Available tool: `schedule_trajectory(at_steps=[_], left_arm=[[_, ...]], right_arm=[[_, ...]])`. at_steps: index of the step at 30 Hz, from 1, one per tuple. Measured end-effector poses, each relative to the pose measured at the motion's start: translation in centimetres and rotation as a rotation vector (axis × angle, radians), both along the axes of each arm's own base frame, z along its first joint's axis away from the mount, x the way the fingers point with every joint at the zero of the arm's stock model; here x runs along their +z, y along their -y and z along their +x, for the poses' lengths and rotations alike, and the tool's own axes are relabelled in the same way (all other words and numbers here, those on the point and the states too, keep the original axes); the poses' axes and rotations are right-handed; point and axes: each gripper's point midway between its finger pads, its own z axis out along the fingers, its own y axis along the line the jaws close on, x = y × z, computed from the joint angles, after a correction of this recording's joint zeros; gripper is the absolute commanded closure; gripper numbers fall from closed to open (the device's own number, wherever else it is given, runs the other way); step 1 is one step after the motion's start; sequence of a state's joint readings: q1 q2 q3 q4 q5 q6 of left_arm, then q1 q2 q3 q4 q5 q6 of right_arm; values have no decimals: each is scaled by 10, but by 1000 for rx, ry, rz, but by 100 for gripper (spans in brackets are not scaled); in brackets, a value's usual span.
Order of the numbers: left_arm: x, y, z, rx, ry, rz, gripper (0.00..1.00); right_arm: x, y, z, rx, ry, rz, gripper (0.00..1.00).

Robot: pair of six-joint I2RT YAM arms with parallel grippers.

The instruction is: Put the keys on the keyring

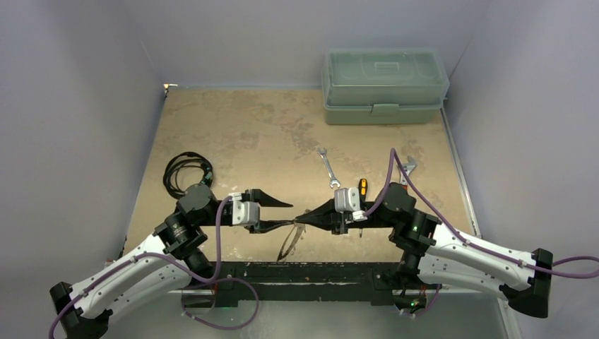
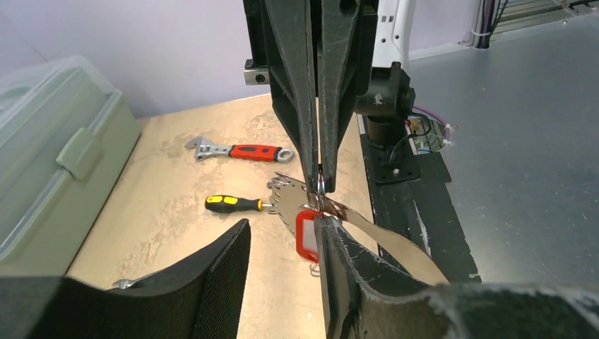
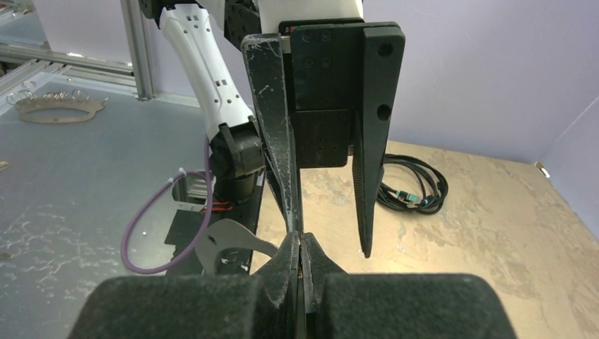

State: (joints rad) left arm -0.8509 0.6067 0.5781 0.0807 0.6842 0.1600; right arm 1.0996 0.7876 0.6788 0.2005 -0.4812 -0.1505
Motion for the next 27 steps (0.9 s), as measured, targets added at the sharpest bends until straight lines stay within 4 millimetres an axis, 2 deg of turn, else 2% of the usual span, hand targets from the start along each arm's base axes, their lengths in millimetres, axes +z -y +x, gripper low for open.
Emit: schedule_trajectory(at_steps=[5,8,11,19,23,27], left_arm=[[-2,0,0,-4,-5,5,67],[-1,0,-1,-4,-3,4,58],[-1,0,-1,-3,-4,3,54],[-1,1,0,-5,-20,0,55],[-1,4,1,-10,-35,-3,59],[-2,5,3,-7,-48,0,74]], right_arm=[[1,0,3,-18,1,5,100],[3,2,4,-26,3,11,100],[8,4,5,-41,10,27,100],[21,5,7,-52,30,72,100],[21,3,8,-52,31,74,100],[18,1,9,-52,27,67,100]])
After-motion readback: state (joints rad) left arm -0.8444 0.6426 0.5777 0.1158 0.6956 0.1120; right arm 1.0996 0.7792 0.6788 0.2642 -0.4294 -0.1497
